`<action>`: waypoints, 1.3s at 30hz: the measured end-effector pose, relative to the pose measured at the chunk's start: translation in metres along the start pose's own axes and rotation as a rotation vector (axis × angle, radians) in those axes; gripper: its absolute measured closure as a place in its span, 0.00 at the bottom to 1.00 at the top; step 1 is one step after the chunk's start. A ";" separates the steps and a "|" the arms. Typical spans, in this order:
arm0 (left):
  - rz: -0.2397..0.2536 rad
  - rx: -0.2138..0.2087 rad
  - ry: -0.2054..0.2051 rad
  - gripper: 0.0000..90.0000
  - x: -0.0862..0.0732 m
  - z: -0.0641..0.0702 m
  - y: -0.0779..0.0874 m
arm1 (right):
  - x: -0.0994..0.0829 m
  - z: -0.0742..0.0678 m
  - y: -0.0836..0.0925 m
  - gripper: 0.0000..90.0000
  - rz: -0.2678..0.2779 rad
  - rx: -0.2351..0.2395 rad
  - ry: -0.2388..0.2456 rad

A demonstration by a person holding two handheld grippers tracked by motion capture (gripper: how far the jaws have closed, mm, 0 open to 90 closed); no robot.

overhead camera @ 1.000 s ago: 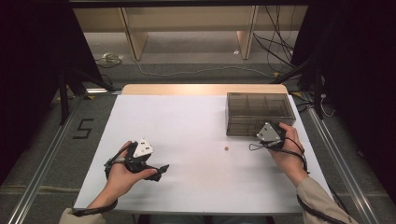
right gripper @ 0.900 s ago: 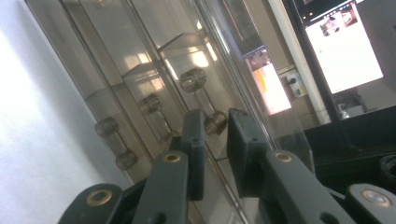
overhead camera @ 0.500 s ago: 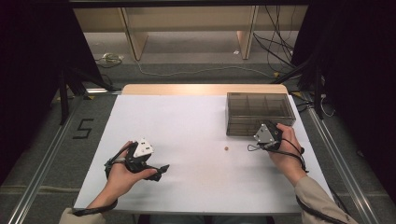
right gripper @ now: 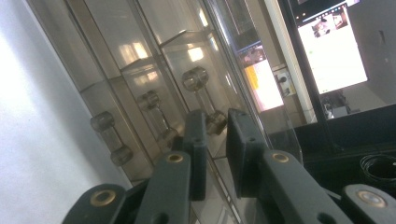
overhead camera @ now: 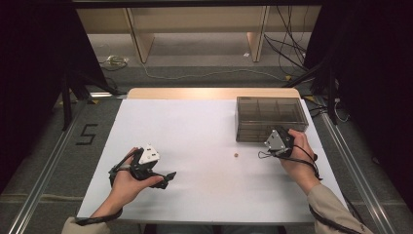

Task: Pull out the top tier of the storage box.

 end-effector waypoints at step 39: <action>0.004 0.006 -0.002 0.05 0.000 0.000 0.001 | -0.002 -0.003 0.008 0.88 0.005 -0.006 0.011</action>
Point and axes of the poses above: each handheld gripper's, and its own axes: y roughly backward along the jaws, x roughly out of its top, z roughly to its right, the point moved 9 cm from there along -y, roughly forward along the jaws, and after that the axes turned 9 degrees about -y, right-handed, at the moved point
